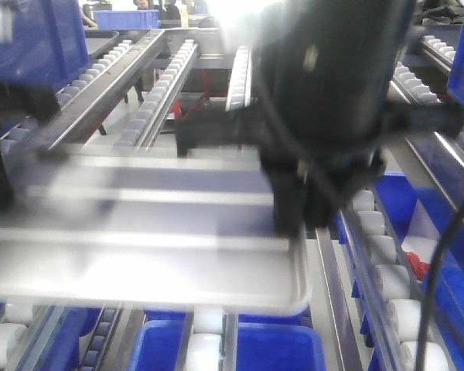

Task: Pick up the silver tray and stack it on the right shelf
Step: 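Close both grippers on the tray rims and lift it off the shelf, then hold the lifted tray with both grippers while the base drives to another shelf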

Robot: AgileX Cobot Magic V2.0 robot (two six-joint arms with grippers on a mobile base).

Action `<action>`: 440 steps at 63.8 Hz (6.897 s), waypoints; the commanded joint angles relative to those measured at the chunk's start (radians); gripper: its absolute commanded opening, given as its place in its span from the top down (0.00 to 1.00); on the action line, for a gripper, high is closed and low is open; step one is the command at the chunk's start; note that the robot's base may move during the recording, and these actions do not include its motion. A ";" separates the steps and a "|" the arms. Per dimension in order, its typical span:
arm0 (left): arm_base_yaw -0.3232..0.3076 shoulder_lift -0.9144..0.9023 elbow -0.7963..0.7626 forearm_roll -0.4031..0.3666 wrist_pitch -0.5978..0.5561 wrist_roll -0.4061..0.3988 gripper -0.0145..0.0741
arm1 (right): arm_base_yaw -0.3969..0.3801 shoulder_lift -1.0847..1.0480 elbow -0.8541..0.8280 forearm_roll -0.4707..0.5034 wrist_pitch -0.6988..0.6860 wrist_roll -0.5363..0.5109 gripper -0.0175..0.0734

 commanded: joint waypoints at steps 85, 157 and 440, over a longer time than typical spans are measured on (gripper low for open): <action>-0.072 -0.080 -0.200 0.025 0.152 -0.004 0.94 | 0.001 -0.263 -0.068 -0.027 0.106 -0.046 0.75; -0.072 -0.080 -0.200 0.023 0.152 -0.004 0.94 | 0.001 -0.263 -0.068 -0.027 0.106 -0.046 0.75; -0.072 -0.078 -0.200 0.004 0.152 -0.004 0.94 | 0.001 -0.263 -0.068 -0.027 0.106 -0.046 0.75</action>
